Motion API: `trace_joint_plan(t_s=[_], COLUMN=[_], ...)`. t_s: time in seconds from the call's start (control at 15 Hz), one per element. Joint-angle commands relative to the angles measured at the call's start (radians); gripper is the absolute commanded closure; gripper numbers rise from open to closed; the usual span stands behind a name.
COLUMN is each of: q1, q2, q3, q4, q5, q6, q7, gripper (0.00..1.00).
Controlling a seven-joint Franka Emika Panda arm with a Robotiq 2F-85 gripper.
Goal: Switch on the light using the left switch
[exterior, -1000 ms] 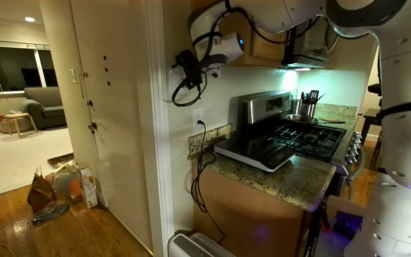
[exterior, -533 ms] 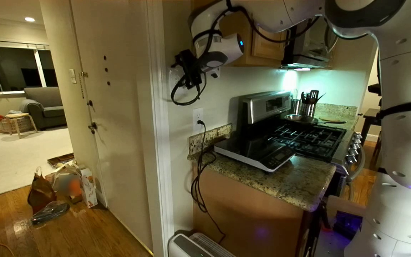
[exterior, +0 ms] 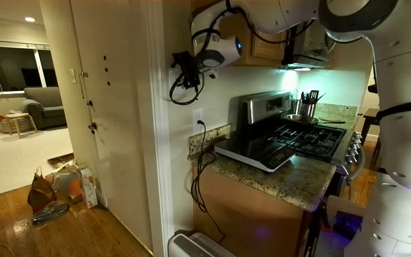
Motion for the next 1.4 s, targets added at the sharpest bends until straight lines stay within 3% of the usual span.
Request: trace_joint_plan(t_s=[0.0, 0.53, 0.93, 1.07, 1.33], q1=[-0.007, -0.006, -0.004, -0.006, -0.005], q2=[0.045, -0.009, -0.115, -0.16, -0.232], q3=[-0.001, 0.003, 0.012, 0.022, 0.055], q4=[0.066, 0.054, -0.045, -0.107, -0.337], q5=[0.062, 0.169, 0.225, 0.191, -0.048], q6=[-0.035, -0.068, -0.074, -0.069, -0.048], q7=[-0.064, -0.186, -0.253, -0.222, -0.003], gripper=[0.0, 0.0, 0.0, 0.0, 0.0])
